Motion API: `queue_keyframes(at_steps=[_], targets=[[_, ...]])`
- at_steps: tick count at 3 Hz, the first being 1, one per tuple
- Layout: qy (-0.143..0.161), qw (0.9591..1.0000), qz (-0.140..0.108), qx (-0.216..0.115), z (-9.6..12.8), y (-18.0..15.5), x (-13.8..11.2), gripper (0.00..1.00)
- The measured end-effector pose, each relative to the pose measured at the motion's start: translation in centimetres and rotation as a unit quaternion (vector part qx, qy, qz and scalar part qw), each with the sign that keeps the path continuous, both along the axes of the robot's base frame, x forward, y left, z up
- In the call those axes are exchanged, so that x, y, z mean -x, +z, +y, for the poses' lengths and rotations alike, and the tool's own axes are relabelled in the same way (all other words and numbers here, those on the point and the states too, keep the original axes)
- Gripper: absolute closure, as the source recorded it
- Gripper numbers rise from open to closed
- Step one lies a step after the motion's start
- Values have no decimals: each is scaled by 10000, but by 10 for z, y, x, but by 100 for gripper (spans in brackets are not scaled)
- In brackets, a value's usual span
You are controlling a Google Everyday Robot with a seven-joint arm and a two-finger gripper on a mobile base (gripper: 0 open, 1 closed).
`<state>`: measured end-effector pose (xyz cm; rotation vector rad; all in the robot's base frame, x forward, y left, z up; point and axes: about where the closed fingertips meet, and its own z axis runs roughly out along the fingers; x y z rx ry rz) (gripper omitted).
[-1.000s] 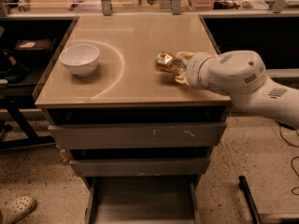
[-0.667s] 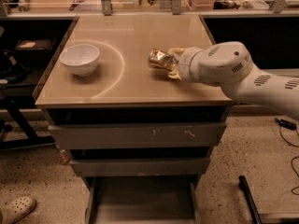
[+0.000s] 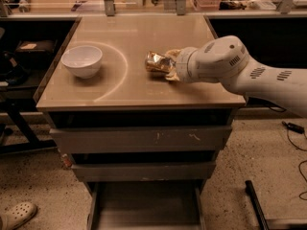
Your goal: Pick orange can from bottom drawer and place on counter
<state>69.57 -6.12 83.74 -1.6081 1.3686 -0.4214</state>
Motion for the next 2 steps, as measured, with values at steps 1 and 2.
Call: queue_keyframes(at_steps=[1, 2], targets=[[8, 10000, 12, -2, 1, 0, 0, 82], [8, 10000, 12, -2, 1, 0, 0, 58]])
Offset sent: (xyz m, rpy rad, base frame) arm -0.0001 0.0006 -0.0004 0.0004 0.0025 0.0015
